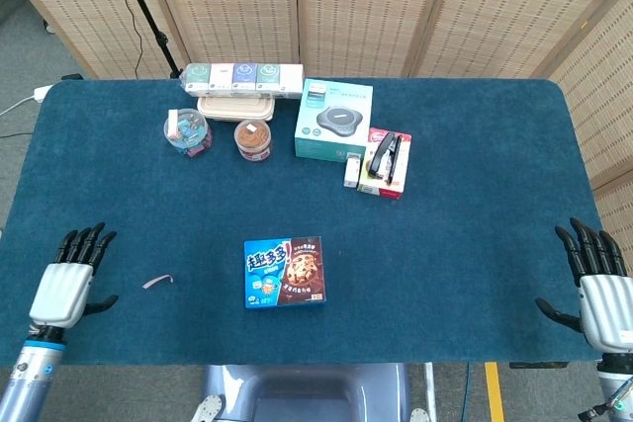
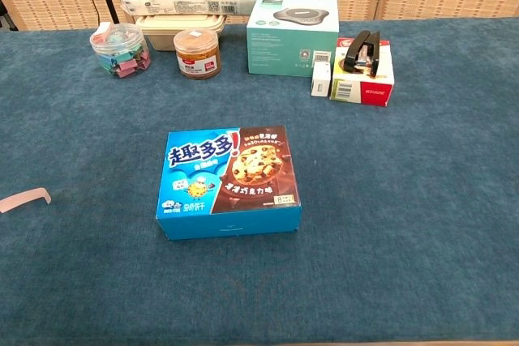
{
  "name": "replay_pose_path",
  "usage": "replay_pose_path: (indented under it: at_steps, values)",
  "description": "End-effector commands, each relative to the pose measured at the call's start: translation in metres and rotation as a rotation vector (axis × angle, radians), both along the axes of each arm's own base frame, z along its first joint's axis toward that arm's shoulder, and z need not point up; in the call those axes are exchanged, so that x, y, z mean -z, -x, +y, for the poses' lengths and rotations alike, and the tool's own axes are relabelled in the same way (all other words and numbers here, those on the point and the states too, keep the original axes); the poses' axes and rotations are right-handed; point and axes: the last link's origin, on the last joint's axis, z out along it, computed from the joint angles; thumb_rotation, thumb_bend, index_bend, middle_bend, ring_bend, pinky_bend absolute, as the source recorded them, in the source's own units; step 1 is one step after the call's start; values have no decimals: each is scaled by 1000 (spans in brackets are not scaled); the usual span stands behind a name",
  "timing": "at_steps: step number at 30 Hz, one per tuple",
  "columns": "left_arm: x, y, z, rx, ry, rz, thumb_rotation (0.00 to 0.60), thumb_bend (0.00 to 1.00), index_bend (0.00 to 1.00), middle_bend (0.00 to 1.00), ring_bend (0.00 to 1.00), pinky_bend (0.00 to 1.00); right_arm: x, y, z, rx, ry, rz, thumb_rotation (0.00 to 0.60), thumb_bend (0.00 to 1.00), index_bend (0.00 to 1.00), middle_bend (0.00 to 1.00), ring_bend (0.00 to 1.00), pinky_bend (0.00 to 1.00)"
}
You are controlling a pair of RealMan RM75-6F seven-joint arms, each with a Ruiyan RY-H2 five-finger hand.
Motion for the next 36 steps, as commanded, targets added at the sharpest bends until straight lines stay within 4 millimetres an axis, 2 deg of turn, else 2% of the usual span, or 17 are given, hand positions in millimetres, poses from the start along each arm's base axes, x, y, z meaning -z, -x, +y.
replay_pose_path:
  at_steps: [1, 9, 18, 28, 36]
  values:
    - [16, -6, 3, -8, 17, -5, 600, 62, 278, 0, 0, 0, -2, 0, 0, -1, 3, -8, 600, 0, 0, 0, 0, 0]
    - [36, -15, 6, -55, 23, -6, 600, 212, 384, 0, 0, 0, -6, 1, -1, -3, 2, -30, 600, 0, 0, 0, 0, 0]
    - [56, -12, 11, -110, 56, -28, 600, 234, 418, 0, 0, 0, -6, 3, -1, 2, -6, -32, 600, 0, 0, 0, 0, 0]
    - [63, -5, 18, -147, 51, -38, 600, 247, 455, 0, 0, 0, -1, 2, -1, 5, -25, -32, 600, 0, 0, 0, 0, 0]
    - [71, -4, 20, -156, 65, -31, 600, 305, 492, 0, 0, 0, -1, 4, -3, 10, -23, -32, 600, 0, 0, 0, 0, 0]
